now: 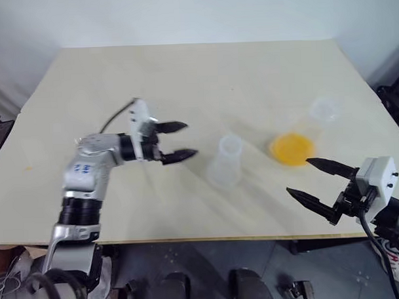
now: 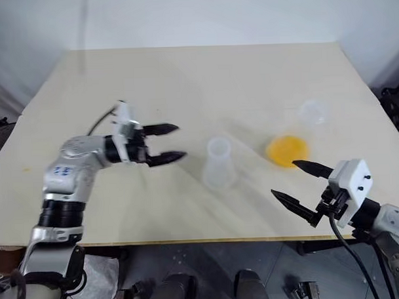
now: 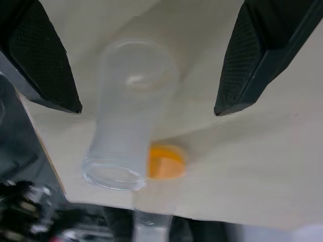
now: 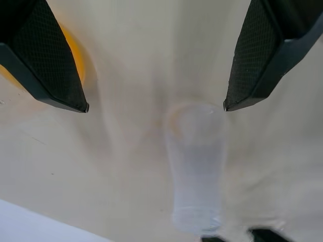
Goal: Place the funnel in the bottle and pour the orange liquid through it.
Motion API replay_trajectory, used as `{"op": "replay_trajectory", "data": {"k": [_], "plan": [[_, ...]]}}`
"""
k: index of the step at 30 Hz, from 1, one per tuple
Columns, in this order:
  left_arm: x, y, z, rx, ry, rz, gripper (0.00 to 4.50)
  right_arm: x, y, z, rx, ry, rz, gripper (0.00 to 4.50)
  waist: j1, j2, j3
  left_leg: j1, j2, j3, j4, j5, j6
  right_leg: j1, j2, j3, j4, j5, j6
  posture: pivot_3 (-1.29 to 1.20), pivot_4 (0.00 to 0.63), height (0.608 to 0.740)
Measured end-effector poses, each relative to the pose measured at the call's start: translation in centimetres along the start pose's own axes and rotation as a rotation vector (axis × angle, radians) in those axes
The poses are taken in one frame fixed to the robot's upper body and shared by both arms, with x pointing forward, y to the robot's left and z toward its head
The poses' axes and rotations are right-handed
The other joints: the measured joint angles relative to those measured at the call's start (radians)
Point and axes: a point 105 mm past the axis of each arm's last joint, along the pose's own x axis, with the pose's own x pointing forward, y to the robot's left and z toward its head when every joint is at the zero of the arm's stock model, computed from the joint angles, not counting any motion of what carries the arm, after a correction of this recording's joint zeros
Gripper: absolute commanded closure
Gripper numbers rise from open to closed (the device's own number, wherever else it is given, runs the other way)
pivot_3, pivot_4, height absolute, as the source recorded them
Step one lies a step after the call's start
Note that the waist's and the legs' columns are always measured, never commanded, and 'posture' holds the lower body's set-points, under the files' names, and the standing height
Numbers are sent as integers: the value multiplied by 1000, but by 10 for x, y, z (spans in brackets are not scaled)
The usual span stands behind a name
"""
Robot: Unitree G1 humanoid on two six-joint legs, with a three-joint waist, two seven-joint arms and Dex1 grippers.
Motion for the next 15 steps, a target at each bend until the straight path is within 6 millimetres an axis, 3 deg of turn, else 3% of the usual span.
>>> {"op": "replay_trajectory", "data": {"k": [4, 8, 15], "plan": [[-45, 11, -5, -5, -10, 189, 28, 9, 6, 4, 8, -17, 64, 0, -14, 0, 0, 1, 0, 0, 0, 0, 0, 0, 0, 0, 0, 0, 0, 0, 150, 740], [-87, 1, -31, -93, 10, 352, 28, 20, 8, 15, 3, -65, 119, 0, -17, 0, 0, 1, 1, -1, 0, 0, 0, 0, -1, 1, 0, 0, 0, 0, 150, 740], [-155, -13, -49, -143, 46, 622, 28, 37, 9, 20, 8, -98, 223, 0, -14, 0, 0, 0, 1, -2, -2, 0, 0, 1, -4, 2, -6, 0, 0, 0, 150, 740]]}}
